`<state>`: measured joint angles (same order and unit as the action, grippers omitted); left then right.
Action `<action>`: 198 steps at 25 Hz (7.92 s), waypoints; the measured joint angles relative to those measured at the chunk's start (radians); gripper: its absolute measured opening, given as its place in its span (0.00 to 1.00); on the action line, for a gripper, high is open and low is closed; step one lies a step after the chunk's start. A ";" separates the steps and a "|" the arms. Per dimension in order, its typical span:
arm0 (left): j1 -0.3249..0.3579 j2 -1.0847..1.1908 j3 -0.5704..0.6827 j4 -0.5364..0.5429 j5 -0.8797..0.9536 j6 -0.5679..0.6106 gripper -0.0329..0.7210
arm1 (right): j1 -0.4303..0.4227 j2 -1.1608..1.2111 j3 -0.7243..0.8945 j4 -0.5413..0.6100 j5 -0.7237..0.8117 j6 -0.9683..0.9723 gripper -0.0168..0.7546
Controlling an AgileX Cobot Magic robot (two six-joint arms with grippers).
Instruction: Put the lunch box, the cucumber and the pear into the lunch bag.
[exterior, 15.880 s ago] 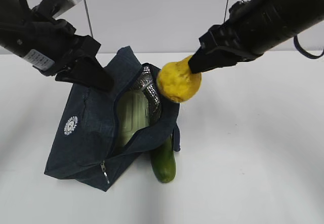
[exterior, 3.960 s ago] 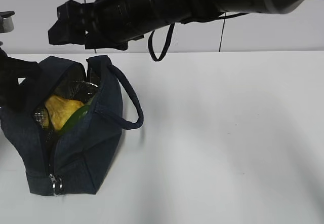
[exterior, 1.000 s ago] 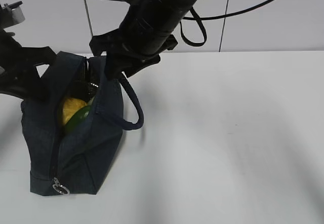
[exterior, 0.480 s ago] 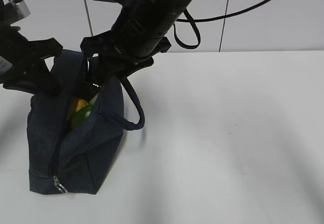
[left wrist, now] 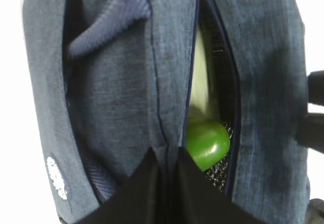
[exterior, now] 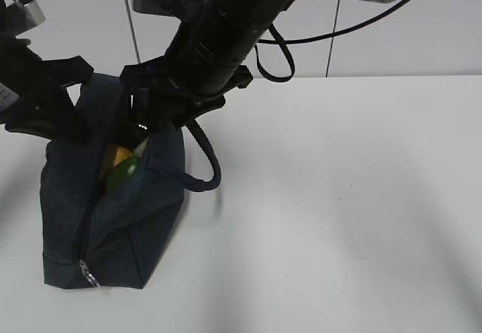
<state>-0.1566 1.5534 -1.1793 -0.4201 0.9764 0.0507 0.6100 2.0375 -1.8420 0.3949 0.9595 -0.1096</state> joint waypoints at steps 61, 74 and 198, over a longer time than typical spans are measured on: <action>-0.182 0.011 0.003 -0.235 -0.110 0.226 0.07 | 0.000 -0.033 -0.166 -0.309 0.301 0.077 0.13; -0.182 0.011 0.001 -0.230 -0.091 0.229 0.24 | 0.000 -0.091 -0.166 -0.436 0.295 0.120 0.38; -0.240 -0.298 0.514 -0.530 -0.430 0.809 0.36 | 0.000 -0.647 1.267 1.235 -0.385 -1.746 0.34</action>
<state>-0.3963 1.2556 -0.6653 -0.9500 0.5465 0.8595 0.6100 1.3904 -0.5746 1.6296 0.5746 -1.8558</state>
